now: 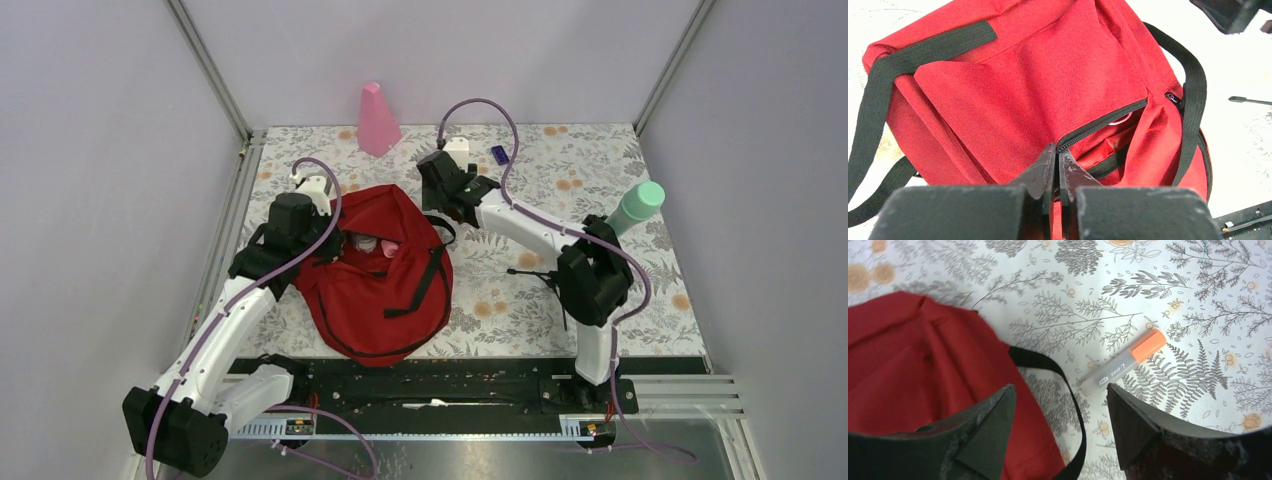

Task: Pack the student bag
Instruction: Pick up the stationery from the center of the board.

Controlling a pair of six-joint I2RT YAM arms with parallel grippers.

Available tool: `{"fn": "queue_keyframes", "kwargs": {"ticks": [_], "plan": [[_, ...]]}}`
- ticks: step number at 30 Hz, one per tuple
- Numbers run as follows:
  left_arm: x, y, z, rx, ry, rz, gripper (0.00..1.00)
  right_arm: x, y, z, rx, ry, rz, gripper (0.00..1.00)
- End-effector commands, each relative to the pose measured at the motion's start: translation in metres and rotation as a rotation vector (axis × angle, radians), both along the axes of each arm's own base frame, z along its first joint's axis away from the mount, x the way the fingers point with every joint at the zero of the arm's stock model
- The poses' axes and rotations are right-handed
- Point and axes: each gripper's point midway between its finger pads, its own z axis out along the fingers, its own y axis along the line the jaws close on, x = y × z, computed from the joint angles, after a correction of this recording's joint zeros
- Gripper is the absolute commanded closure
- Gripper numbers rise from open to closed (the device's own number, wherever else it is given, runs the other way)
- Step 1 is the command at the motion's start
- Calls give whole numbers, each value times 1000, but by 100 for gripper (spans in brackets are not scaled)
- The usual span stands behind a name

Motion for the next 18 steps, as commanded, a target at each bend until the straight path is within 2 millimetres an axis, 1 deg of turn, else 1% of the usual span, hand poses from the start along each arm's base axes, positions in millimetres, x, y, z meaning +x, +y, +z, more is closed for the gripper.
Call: {"fn": "queue_keyframes", "kwargs": {"ticks": [1, 5, 7, 13, 18], "plan": [[12, 0, 35, -47, -133, 21, 100, 27, -8, -10, 56, 17, -125, 25], [12, -1, 33, -63, -129, 27, 100, 35, -14, -29, 30, 37, -167, 20], [11, -2, 31, -70, -124, 23, 100, 36, -20, -38, 19, 46, -193, 19], [11, -3, 32, -74, -124, 23, 100, 35, -44, -77, -22, 140, -251, 19], [11, -2, 31, -75, -121, 25, 100, 32, -49, -97, 7, 204, -267, 16]]}}
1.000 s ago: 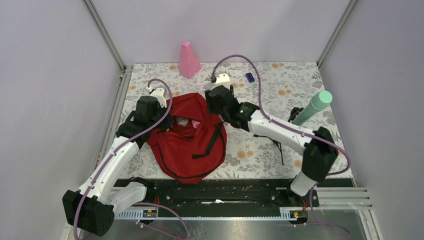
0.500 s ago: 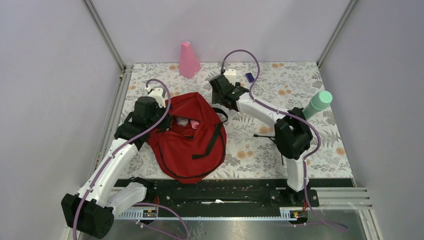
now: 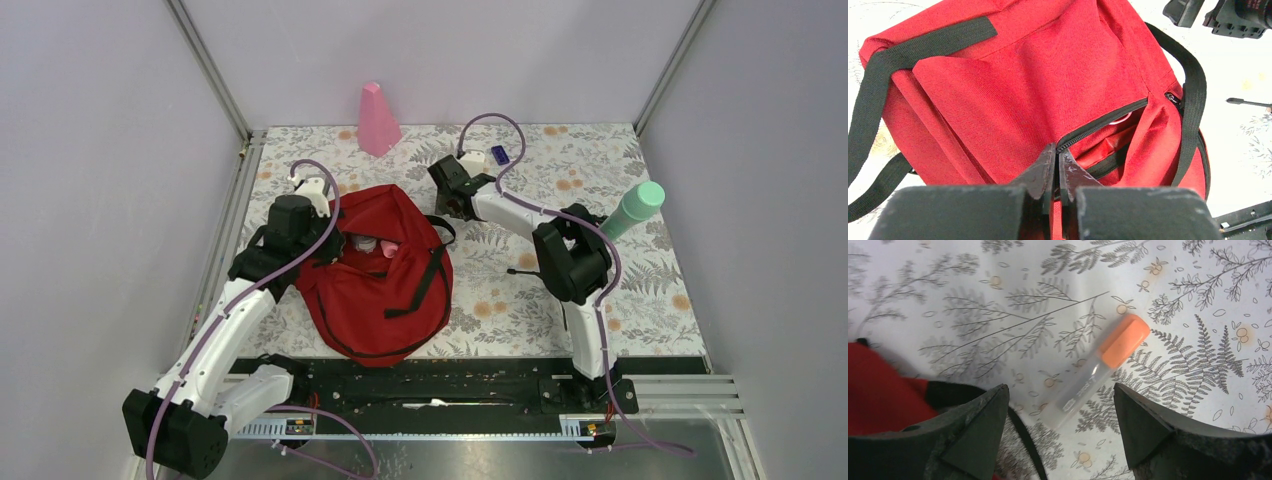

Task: Pack the student bag
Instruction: Pick up the stationery from the center of the board.

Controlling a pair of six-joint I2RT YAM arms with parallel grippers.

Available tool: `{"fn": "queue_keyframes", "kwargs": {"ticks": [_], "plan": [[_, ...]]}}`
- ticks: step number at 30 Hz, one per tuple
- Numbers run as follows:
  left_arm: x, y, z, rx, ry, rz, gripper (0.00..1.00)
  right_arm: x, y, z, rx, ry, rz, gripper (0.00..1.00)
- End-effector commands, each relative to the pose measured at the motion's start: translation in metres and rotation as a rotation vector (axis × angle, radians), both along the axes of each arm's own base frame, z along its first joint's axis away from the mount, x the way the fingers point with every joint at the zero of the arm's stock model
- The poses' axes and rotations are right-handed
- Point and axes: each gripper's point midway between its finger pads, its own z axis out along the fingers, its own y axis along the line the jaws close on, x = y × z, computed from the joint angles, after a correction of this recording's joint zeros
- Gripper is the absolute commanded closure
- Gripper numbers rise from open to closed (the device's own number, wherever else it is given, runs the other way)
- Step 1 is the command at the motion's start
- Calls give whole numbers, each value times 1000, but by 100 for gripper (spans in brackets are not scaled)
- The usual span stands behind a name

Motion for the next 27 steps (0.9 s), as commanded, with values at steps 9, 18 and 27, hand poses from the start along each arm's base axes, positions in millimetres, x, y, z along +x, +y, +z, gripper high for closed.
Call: {"fn": "queue_keyframes", "kwargs": {"ticks": [9, 18, 27], "plan": [[13, -3, 33, -60, -127, 13, 100, -8, -4, -17, 120, 103, -61, 16], [12, -2, 35, -60, -134, 18, 100, -11, 11, -24, 187, 148, -62, 17], [12, -1, 35, -59, -136, 20, 100, -21, 1, -31, 140, 198, -74, 22]]}}
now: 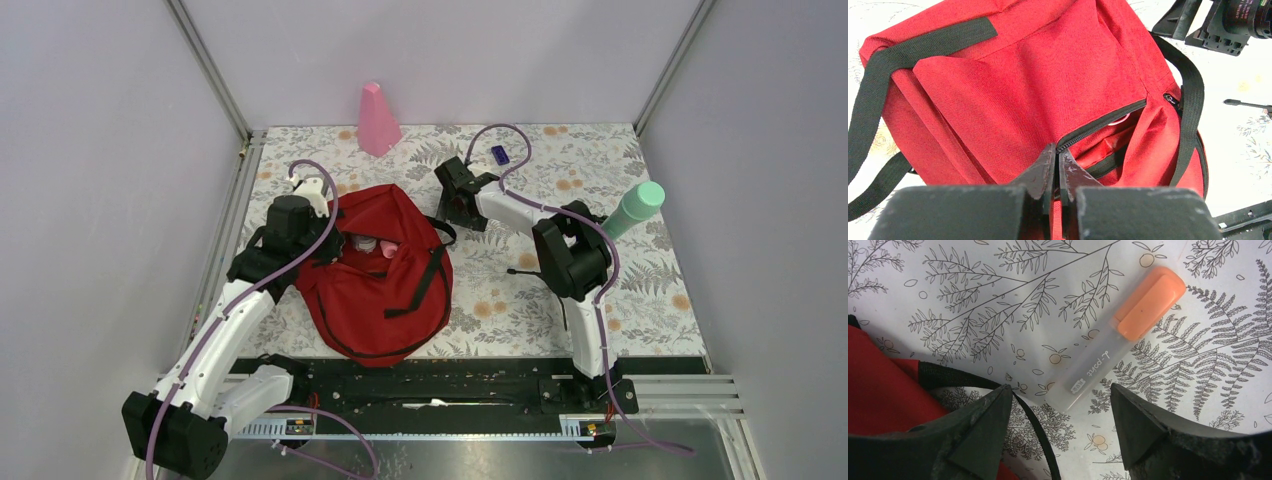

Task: Pack the student bag
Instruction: Pick up the stationery from the center of the board.

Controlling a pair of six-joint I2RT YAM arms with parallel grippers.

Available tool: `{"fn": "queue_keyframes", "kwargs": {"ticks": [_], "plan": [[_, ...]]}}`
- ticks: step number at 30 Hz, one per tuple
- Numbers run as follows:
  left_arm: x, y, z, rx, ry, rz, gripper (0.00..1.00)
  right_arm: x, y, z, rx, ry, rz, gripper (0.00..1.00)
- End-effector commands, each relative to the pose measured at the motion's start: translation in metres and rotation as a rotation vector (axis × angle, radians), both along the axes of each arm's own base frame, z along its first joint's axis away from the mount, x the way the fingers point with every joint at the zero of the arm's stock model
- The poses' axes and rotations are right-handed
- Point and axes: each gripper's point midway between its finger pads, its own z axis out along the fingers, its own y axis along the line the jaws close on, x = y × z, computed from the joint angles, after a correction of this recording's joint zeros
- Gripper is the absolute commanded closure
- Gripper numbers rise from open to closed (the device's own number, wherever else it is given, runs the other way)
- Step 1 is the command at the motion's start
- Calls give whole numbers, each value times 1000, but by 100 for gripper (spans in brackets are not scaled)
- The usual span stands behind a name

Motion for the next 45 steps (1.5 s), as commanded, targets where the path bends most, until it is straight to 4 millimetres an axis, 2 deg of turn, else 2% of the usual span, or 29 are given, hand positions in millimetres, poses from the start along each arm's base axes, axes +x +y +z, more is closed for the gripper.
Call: {"fn": "queue_keyframes", "kwargs": {"ticks": [1, 7, 12, 18, 28, 30, 35, 45], "plan": [[13, -2, 33, -50, -131, 15, 100, -2, -3, 0, -12, 30, -20, 23], [13, -2, 32, -49, -130, 15, 100, -2, -5, 1, -42, 55, -12, 30], [14, -1, 33, -47, -134, 18, 100, -6, -8, -1, -66, 80, -5, 33], [13, 1, 33, -44, -134, 23, 100, -13, -14, -2, -108, 124, 26, 42], [13, 3, 35, -41, -144, 29, 100, -49, -37, -7, -156, 191, 57, 48], [13, 3, 35, -40, -144, 30, 100, -50, -40, 0, -149, 171, 55, 48], [13, 2, 35, -42, -143, 28, 100, -37, -40, 22, -159, 100, 77, 44], [12, 4, 38, -43, -155, 33, 100, -18, -37, 16, -119, 129, 72, 43]]}}
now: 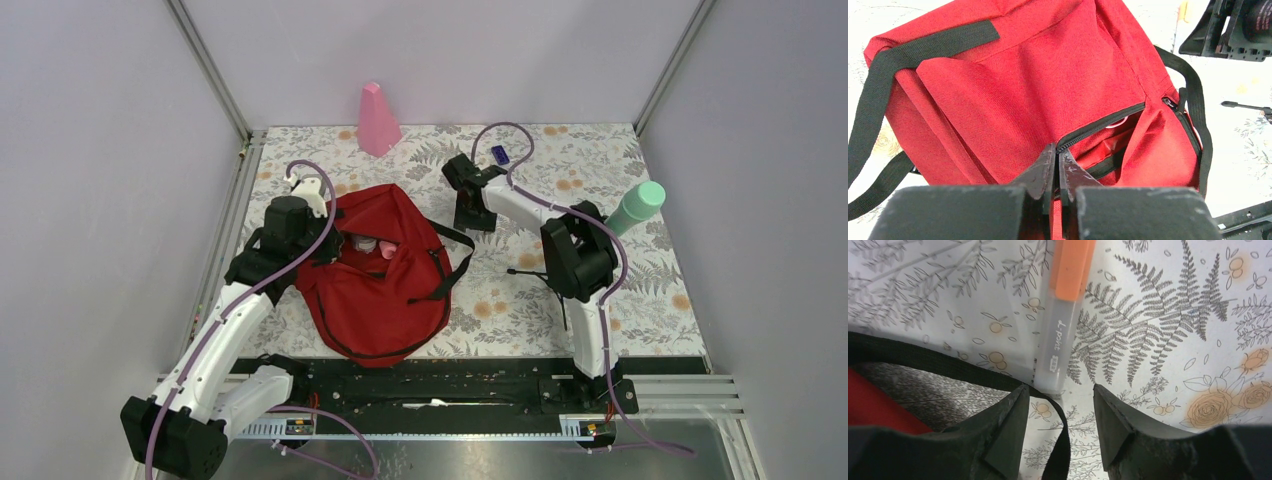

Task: Pack the student bag
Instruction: Pick up the stationery from the center of the board.

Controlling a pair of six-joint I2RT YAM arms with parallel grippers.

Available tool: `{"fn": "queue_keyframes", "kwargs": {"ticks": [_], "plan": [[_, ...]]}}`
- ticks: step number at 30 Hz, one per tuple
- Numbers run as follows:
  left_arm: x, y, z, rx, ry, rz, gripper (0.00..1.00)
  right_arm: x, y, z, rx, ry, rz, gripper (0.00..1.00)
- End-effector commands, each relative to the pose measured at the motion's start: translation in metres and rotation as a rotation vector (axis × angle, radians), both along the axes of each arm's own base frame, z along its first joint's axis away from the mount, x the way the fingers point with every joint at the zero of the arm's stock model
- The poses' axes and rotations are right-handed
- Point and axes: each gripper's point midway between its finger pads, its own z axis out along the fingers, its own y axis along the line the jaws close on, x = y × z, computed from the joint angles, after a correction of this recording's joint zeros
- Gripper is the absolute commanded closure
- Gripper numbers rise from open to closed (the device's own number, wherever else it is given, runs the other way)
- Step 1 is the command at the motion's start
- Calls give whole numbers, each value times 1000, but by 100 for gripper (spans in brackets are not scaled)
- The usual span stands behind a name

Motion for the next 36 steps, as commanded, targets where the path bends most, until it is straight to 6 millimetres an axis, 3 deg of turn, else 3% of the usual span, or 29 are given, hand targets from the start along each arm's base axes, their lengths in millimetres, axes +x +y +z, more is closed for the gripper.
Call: {"fn": "queue_keyframes", "kwargs": {"ticks": [1, 14, 23, 36], "plan": [[13, 3, 34, -39, -141, 29, 100, 15, 4, 8, 41, -1, -4, 43], [11, 2, 37, -45, -149, 25, 100, 8, 8, -12, 41, 91, -11, 43], [12, 2, 36, -46, -148, 27, 100, 11, 7, -12, 28, 80, -11, 51], [11, 3, 37, -47, -151, 28, 100, 8, 3, -12, 15, 89, 12, 82]]}}
